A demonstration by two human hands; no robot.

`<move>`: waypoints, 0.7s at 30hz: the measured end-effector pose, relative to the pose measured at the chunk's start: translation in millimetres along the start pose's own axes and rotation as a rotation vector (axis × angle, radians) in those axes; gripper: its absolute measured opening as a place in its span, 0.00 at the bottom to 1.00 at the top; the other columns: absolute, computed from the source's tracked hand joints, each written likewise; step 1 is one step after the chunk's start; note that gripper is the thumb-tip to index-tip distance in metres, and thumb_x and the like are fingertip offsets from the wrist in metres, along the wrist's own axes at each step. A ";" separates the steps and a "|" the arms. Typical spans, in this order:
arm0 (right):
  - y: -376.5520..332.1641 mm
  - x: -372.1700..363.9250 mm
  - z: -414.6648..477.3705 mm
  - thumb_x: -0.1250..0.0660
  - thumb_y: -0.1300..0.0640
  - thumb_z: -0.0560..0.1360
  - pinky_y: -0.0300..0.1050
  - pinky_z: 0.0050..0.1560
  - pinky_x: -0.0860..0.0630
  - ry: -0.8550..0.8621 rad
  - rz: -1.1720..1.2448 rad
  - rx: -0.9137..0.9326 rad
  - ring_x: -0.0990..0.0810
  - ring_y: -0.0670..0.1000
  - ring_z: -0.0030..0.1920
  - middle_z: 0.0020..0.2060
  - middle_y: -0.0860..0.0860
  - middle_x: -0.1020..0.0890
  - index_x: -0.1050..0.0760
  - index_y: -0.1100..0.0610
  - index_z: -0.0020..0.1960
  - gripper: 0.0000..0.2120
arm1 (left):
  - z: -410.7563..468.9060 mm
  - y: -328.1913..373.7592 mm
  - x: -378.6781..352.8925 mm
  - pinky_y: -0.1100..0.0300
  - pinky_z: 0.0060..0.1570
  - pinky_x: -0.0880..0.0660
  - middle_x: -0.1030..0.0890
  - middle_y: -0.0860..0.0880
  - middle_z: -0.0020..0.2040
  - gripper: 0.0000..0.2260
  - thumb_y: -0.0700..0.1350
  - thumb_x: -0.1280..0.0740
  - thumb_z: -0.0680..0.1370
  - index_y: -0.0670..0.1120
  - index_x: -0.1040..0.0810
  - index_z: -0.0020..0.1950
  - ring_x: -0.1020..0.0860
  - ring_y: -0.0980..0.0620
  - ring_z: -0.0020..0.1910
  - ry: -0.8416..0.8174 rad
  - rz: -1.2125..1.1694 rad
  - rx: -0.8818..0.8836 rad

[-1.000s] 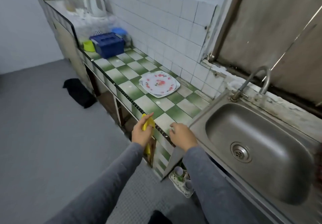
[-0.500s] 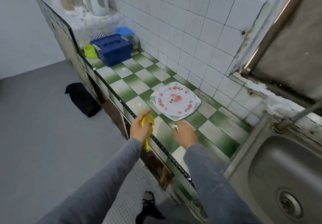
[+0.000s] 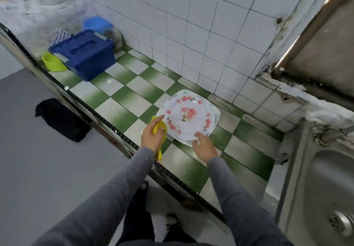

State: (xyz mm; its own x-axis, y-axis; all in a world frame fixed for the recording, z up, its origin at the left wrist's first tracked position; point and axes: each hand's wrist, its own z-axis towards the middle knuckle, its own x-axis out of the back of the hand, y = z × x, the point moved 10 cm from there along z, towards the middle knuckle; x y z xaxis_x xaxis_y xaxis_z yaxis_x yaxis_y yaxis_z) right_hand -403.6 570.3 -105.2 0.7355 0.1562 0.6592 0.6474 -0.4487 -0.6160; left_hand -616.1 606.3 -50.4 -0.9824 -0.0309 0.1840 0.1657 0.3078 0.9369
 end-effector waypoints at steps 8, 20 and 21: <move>21.4 -10.0 24.1 0.43 0.59 0.84 0.42 0.55 0.30 0.159 0.341 -0.302 0.25 0.54 0.55 0.67 0.57 0.26 0.30 0.57 0.72 0.17 | 70.6 10.4 -17.3 0.55 0.57 0.24 0.30 0.51 0.68 0.21 0.36 0.39 0.80 0.60 0.22 0.65 0.25 0.51 0.54 -0.213 0.099 0.045; 40.4 -50.7 27.0 0.38 0.59 0.81 0.51 0.65 0.25 0.561 0.919 -0.610 0.23 0.54 0.58 0.62 0.53 0.23 0.27 0.49 0.62 0.11 | 133.2 -0.2 -21.1 0.47 0.69 0.29 0.27 0.52 0.63 0.22 0.34 0.39 0.79 0.62 0.20 0.58 0.28 0.49 0.64 -0.416 0.093 0.106; 42.9 -55.9 27.5 0.37 0.58 0.80 0.54 0.65 0.24 0.592 0.977 -0.636 0.21 0.54 0.58 0.62 0.54 0.22 0.26 0.49 0.60 0.10 | 137.9 -2.9 -20.2 0.46 0.68 0.28 0.26 0.52 0.63 0.22 0.34 0.39 0.79 0.62 0.20 0.58 0.27 0.48 0.64 -0.421 0.093 0.110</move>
State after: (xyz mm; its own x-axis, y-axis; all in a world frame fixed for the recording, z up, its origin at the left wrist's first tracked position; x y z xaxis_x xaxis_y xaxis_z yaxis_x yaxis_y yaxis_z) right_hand -411.4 566.5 -180.3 0.5407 -0.8042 0.2469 -0.4278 -0.5156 -0.7424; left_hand -608.6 737.2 -97.8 -0.9167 0.3849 0.1071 0.2671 0.3911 0.8807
